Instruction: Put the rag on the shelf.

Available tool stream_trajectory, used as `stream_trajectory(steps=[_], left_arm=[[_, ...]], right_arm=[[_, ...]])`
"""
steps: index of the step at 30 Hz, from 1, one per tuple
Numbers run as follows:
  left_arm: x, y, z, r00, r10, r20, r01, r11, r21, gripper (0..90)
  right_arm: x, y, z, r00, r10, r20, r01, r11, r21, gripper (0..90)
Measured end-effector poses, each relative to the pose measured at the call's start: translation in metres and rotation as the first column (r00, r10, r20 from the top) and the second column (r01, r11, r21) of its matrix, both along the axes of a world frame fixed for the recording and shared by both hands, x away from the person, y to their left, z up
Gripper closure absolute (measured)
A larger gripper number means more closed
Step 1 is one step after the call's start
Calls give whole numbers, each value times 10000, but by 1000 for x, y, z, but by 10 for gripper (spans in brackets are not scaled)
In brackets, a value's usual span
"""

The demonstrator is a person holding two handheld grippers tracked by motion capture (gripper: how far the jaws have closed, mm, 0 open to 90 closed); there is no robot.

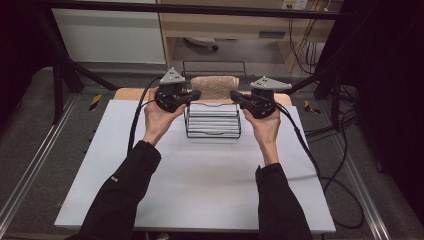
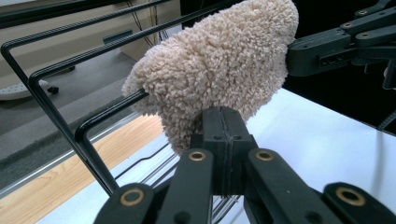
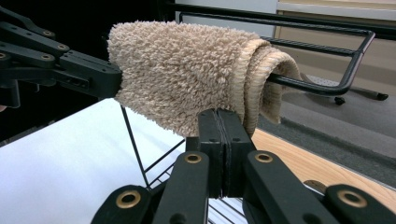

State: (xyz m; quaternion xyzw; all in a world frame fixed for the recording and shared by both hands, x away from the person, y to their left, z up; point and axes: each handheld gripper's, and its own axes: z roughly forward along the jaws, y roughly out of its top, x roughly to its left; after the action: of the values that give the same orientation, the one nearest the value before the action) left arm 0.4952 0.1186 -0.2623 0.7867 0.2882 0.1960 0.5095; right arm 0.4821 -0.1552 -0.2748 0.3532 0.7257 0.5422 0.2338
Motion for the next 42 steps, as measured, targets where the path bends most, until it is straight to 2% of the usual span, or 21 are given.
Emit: stream_trajectory(steps=[5,10,17,23,24,25,27,32,36,37,40,42], left_arm=[[-2,2,2,10000,-38,19,38,10000,-62,896],[-6,4,5,9999,-115,-58,115,9999,-70,838],[-12,7,7,9998,-42,-185,41,10000,-47,699],[-20,16,8,9997,39,-232,-42,9999,-126,563],[-22,18,8,9998,68,-206,-71,9999,-133,563],[-24,20,7,9997,66,-217,-70,9999,-153,518],[-28,24,5,9996,88,-263,-92,9998,-171,498],[-40,36,-2,9993,169,-328,-167,9998,77,395],[-50,46,-11,9993,230,-303,-220,9992,336,326],[-52,49,-14,9992,239,-324,-226,9990,396,295],[-58,57,-24,9989,254,-394,-230,9979,614,265],[-61,63,-31,9981,370,-497,-338,9974,634,232]], right_arm=[[-3,-2,2,9999,91,98,-91,9999,60,876],[-9,-5,6,9996,219,150,-224,9993,290,842],[-17,-11,10,9994,297,182,-305,9987,398,749],[-29,-20,18,9993,311,190,-320,9984,474,639],[-29,-20,18,9993,311,190,-320,9984,474,639],[-33,-22,19,9993,344,126,-349,9983,472,602],[-35,-23,20,9994,335,96,-339,9985,429,586],[-45,-28,20,9994,358,-26,-357,9989,291,464],[-51,-31,17,9995,234,-195,-231,9995,197,311],[-54,-34,14,9992,276,-283,-270,9994,217,245],[-57,-36,11,9988,287,-408,-279,9994,199,201],[-60,-38,2,9981,290,-550,-285,9996,88,134]])
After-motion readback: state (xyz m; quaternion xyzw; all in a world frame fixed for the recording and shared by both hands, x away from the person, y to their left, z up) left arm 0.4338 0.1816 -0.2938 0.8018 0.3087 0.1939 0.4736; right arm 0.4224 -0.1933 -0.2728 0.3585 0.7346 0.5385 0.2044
